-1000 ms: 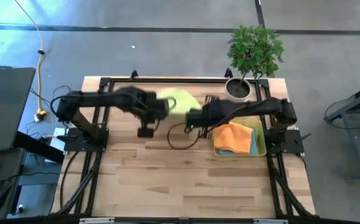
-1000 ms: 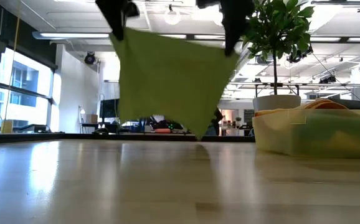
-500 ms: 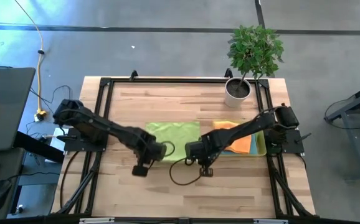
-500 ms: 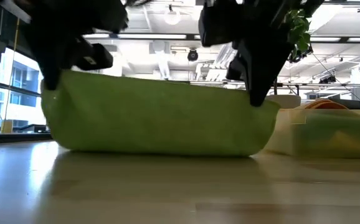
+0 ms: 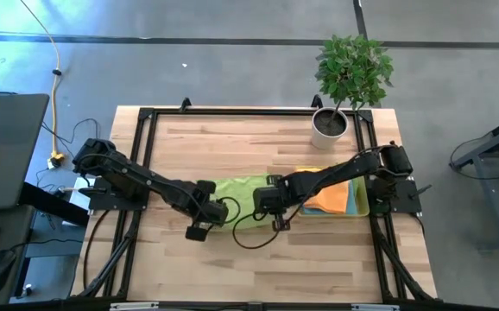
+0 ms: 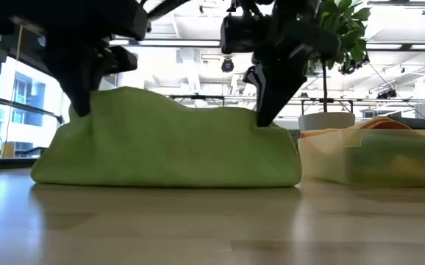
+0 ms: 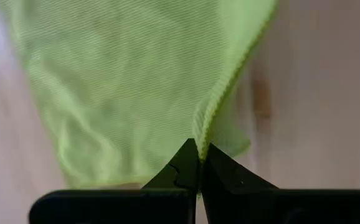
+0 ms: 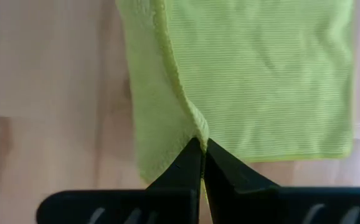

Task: Fold microfiber towels
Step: Fold the green microfiber cloth

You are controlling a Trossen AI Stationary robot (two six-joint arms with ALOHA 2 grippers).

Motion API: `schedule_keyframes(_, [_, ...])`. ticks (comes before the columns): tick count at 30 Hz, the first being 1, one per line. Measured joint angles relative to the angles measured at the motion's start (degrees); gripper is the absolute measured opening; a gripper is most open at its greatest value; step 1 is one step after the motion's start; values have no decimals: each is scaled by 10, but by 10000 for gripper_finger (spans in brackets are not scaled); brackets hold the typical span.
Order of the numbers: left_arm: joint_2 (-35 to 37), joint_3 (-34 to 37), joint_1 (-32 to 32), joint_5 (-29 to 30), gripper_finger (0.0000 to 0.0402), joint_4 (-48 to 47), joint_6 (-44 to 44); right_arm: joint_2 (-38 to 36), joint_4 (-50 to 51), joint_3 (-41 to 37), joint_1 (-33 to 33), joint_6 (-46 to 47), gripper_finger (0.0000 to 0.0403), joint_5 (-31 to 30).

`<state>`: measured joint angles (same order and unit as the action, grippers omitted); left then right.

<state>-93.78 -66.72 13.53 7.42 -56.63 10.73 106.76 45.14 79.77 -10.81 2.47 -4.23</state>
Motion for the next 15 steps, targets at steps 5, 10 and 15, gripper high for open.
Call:
schedule_keyframes(5, [0, 3, -25, 21, 0, -26, 15, 0, -7, 0, 26, -53, 0, -32])
schedule_keyframes(10, [0, 33, -57, 21, 1, -26, 17, 11, -17, 0, 54, -61, 0, -34])
schedule_keyframes(15, [0, 62, -91, 32, 1, 2, 6, 24, -32, 0, 79, -83, 0, -33])
